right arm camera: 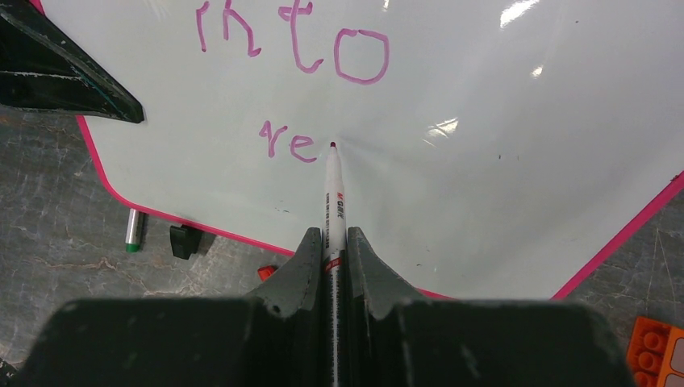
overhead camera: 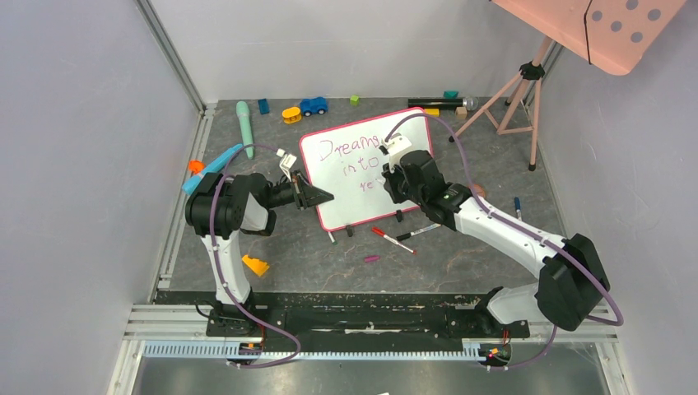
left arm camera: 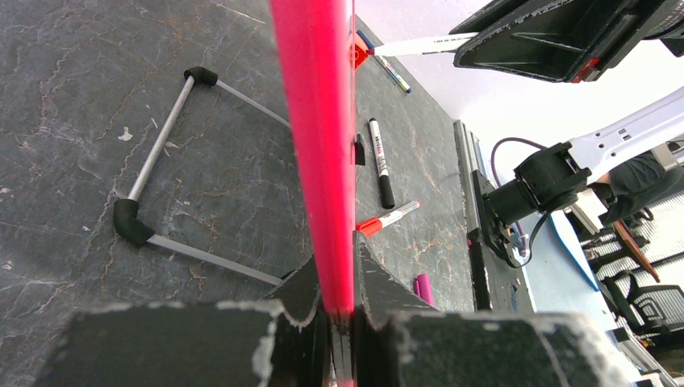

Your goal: Write a sentence on the whiteboard

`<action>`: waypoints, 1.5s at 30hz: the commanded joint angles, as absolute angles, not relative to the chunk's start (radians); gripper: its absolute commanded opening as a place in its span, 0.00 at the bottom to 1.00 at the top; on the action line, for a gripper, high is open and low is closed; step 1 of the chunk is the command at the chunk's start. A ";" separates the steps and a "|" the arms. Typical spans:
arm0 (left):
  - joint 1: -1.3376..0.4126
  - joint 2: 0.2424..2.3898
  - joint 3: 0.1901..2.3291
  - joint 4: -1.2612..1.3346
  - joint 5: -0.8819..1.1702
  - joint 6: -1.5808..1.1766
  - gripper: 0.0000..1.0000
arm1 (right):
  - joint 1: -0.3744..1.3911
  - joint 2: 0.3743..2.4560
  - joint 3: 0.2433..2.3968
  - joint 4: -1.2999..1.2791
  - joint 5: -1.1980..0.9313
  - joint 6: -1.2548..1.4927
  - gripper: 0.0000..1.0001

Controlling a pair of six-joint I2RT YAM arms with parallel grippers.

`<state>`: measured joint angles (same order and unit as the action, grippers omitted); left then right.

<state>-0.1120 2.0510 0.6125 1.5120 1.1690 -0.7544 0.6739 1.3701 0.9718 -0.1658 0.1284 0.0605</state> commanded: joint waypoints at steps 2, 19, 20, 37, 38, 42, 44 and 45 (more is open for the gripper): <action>-0.103 2.097 0.614 1.557 1.158 -0.553 0.02 | 0.671 1.373 0.996 -0.137 0.121 0.066 0.00; -0.104 2.097 0.614 1.557 1.165 -0.554 0.02 | 0.669 1.419 1.034 -0.150 0.147 0.045 0.00; -0.104 2.096 0.615 1.557 1.165 -0.553 0.02 | 0.668 1.422 1.038 -0.149 0.145 0.043 0.00; -0.103 2.097 0.615 1.557 1.167 -0.554 0.02 | 0.667 1.423 1.004 -0.141 0.074 0.057 0.00; -0.104 2.096 0.615 1.557 1.167 -0.553 0.02 | 0.666 1.419 0.998 -0.143 0.074 0.057 0.00; -0.103 2.096 0.616 1.557 1.167 -0.551 0.02 | 0.667 1.409 0.988 -0.157 0.088 0.051 0.00; -0.103 2.096 0.616 1.557 1.167 -0.552 0.02 | 0.667 1.405 0.989 -0.162 0.098 0.045 0.00; -0.103 2.096 0.615 1.558 1.167 -0.553 0.02 | 0.667 1.404 0.991 -0.164 0.101 0.040 0.00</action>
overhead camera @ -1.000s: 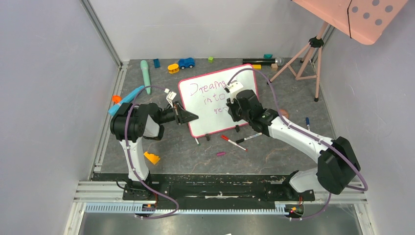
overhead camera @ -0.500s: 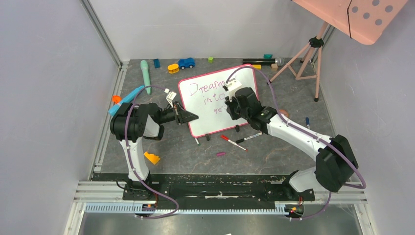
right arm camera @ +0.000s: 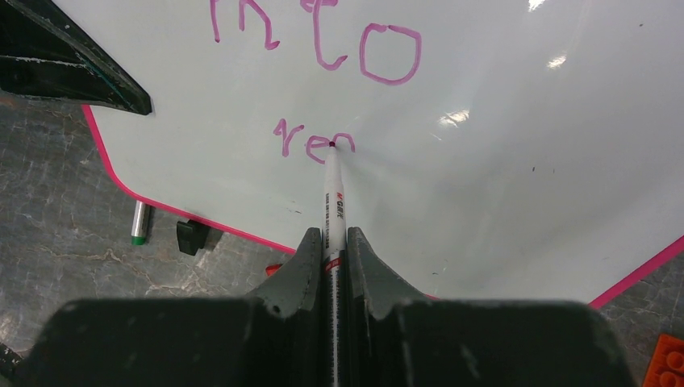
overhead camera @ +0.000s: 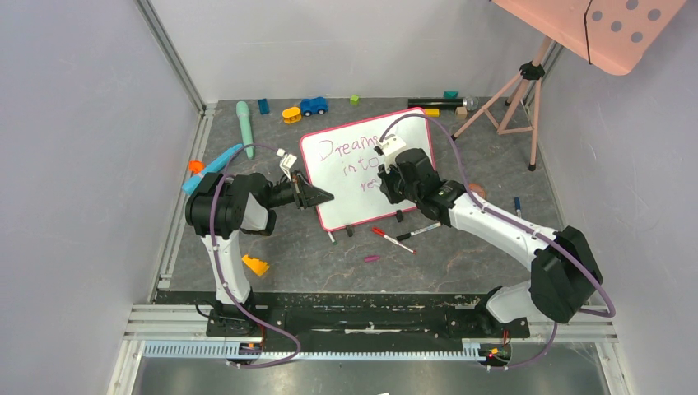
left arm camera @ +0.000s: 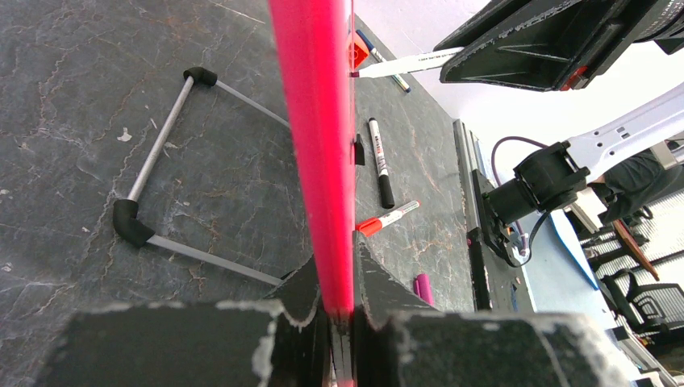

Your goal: Write a sentence on the whiteboard

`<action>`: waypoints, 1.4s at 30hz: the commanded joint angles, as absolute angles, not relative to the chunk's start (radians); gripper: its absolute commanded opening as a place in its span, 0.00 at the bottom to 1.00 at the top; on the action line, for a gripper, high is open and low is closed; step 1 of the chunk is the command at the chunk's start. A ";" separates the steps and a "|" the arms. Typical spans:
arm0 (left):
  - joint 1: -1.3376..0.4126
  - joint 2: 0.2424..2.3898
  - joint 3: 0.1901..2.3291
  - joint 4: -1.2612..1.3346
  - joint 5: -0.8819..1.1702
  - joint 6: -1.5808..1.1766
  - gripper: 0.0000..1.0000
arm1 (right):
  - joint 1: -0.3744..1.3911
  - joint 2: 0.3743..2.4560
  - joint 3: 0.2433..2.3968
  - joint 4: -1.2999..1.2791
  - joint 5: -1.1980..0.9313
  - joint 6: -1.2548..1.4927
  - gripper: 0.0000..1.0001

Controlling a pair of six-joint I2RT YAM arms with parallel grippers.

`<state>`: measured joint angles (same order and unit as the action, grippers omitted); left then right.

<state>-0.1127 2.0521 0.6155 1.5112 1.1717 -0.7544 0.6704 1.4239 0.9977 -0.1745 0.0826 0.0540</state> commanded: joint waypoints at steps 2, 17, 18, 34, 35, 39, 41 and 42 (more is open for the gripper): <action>-0.104 2.097 0.616 1.557 1.167 -0.553 0.02 | 0.667 1.406 0.995 -0.170 0.105 0.033 0.00; -0.103 2.097 0.615 1.557 1.168 -0.555 0.02 | 0.652 1.434 1.053 -0.198 0.146 0.028 0.00; -0.103 2.097 0.616 1.557 1.167 -0.554 0.02 | 0.651 1.437 1.056 -0.194 0.149 0.029 0.00; -0.104 2.097 0.616 1.557 1.170 -0.551 0.02 | 0.645 1.436 1.042 -0.186 0.121 0.046 0.00; -0.103 2.096 0.615 1.557 1.169 -0.552 0.02 | 0.644 1.434 1.034 -0.186 0.118 0.049 0.00; -0.104 2.096 0.615 1.557 1.167 -0.552 0.02 | 0.645 1.415 0.996 -0.180 0.110 0.064 0.00; -0.103 2.096 0.616 1.557 1.168 -0.551 0.02 | 0.645 1.407 0.976 -0.174 0.108 0.070 0.00; -0.103 2.097 0.615 1.557 1.167 -0.552 0.02 | 0.645 1.401 0.966 -0.171 0.109 0.073 0.00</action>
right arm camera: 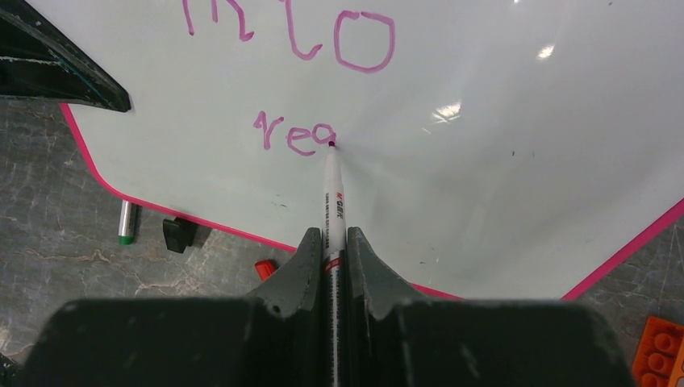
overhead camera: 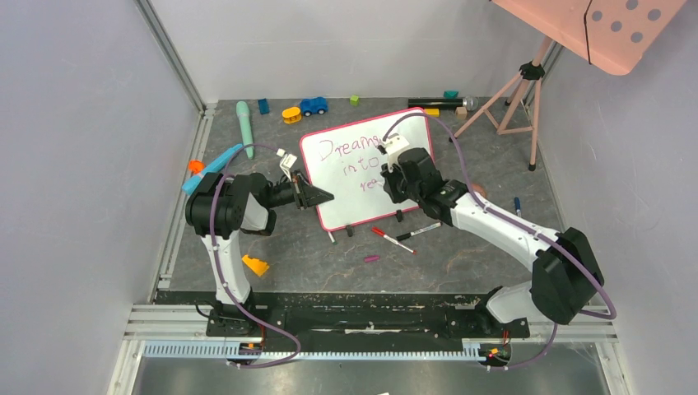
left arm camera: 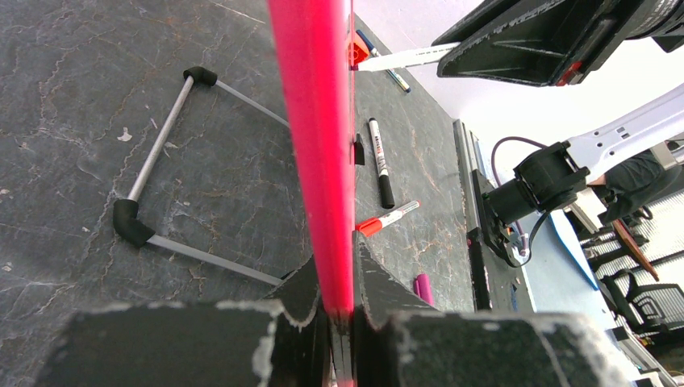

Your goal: Write a sentence on the whiteboard

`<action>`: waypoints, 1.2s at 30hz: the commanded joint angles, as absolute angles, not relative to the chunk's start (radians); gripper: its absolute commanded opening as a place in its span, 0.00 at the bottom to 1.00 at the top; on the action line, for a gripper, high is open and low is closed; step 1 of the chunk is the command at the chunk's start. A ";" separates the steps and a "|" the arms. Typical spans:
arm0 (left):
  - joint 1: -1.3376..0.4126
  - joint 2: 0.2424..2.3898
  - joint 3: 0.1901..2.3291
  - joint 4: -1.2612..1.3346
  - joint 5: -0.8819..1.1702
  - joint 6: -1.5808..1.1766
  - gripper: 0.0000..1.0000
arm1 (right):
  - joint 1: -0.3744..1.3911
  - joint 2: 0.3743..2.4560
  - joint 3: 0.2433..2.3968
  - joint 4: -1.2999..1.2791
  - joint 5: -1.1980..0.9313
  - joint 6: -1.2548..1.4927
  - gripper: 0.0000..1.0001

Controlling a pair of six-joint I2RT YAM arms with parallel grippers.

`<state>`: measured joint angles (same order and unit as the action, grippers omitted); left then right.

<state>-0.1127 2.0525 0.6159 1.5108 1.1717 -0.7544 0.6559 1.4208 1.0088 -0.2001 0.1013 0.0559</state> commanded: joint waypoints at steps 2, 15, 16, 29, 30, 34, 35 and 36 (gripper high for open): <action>-0.103 2.096 0.616 1.557 1.167 -0.551 0.02 | 0.645 1.393 0.956 -0.171 0.115 0.077 0.00; -0.103 2.098 0.618 1.557 1.167 -0.554 0.02 | 0.643 1.332 0.980 -0.157 0.096 0.066 0.00; -0.104 2.098 0.618 1.557 1.167 -0.554 0.02 | 0.643 1.329 0.982 -0.154 0.094 0.065 0.00; -0.103 2.099 0.618 1.557 1.163 -0.558 0.02 | 0.624 1.323 1.008 -0.146 0.107 0.054 0.00; -0.103 2.099 0.617 1.557 1.163 -0.557 0.02 | 0.622 1.328 1.011 -0.146 0.108 0.054 0.00; -0.103 2.099 0.618 1.557 1.160 -0.560 0.02 | 0.618 1.340 1.018 -0.147 0.112 0.053 0.00; -0.104 2.099 0.617 1.557 1.160 -0.559 0.02 | 0.618 1.341 1.021 -0.146 0.111 0.052 0.00; -0.103 2.099 0.618 1.557 1.160 -0.559 0.02 | 0.616 1.343 1.020 -0.146 0.109 0.051 0.00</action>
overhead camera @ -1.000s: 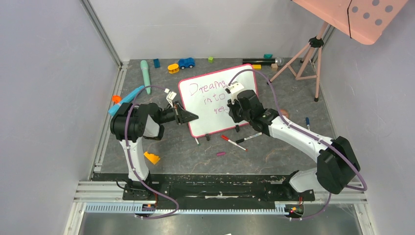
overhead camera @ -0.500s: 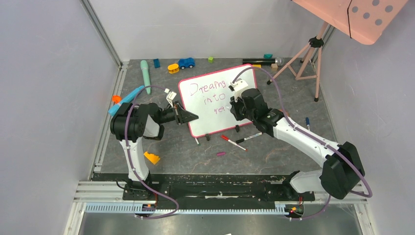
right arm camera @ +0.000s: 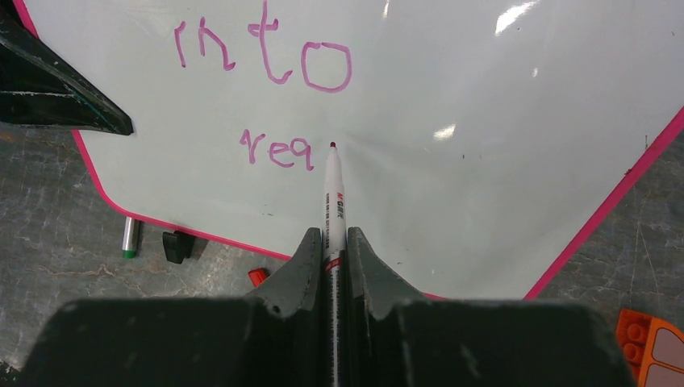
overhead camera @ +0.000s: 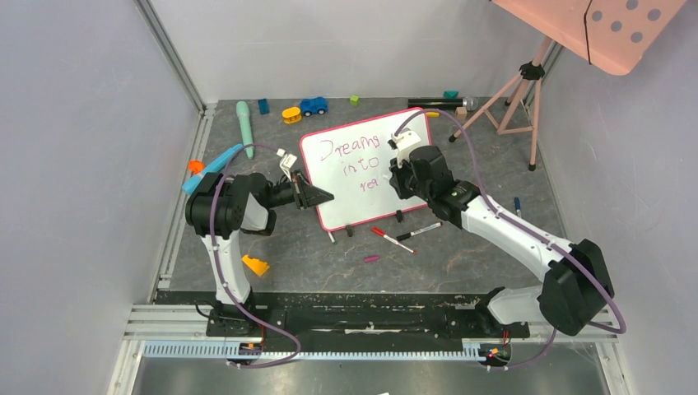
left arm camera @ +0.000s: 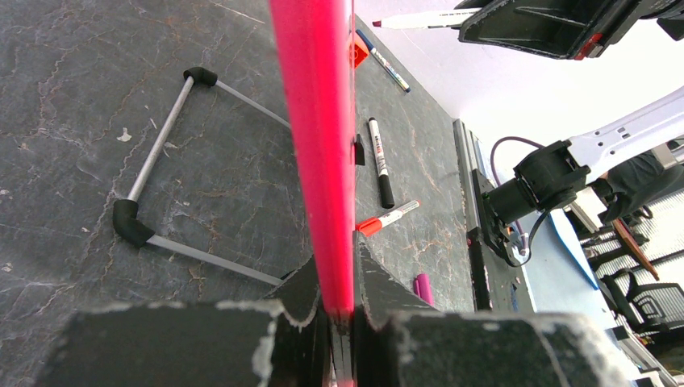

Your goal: Write a sentence on the whiteboard

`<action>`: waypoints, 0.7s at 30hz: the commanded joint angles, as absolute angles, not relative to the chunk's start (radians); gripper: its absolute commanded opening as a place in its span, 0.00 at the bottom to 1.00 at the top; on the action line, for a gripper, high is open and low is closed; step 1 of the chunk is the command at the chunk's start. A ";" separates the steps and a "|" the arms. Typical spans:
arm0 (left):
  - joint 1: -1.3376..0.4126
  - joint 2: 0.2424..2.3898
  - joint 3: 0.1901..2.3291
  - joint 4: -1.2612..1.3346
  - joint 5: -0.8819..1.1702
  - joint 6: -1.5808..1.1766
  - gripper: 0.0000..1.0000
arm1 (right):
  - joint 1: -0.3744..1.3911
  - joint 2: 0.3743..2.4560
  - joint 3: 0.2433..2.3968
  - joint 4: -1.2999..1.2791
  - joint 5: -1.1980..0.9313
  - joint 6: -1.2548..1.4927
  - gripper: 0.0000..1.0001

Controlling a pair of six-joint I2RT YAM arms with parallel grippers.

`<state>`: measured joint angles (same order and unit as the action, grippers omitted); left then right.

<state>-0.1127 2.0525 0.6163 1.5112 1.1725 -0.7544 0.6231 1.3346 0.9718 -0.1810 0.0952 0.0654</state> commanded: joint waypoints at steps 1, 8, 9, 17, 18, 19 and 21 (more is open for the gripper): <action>-0.103 2.100 0.617 1.557 1.160 -0.558 0.02 | 0.617 1.346 1.023 -0.147 0.108 0.049 0.00; -0.103 2.101 0.617 1.557 1.157 -0.560 0.02 | 0.617 1.370 1.044 -0.146 0.099 0.045 0.00; -0.103 2.101 0.617 1.557 1.157 -0.562 0.02 | 0.616 1.373 1.048 -0.146 0.099 0.043 0.00; -0.103 2.101 0.618 1.557 1.157 -0.561 0.02 | 0.616 1.397 1.067 -0.146 0.105 0.041 0.00; -0.103 2.100 0.616 1.557 1.157 -0.561 0.02 | 0.616 1.399 1.070 -0.144 0.107 0.042 0.00; -0.103 2.100 0.616 1.557 1.157 -0.560 0.02 | 0.617 1.401 1.073 -0.143 0.106 0.045 0.00; -0.103 2.101 0.617 1.557 1.157 -0.560 0.02 | 0.615 1.401 1.075 -0.138 0.107 0.044 0.00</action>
<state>-0.1127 2.0525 0.6163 1.5112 1.1725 -0.7544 0.6186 1.3949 1.0248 -0.1806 0.0948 0.0517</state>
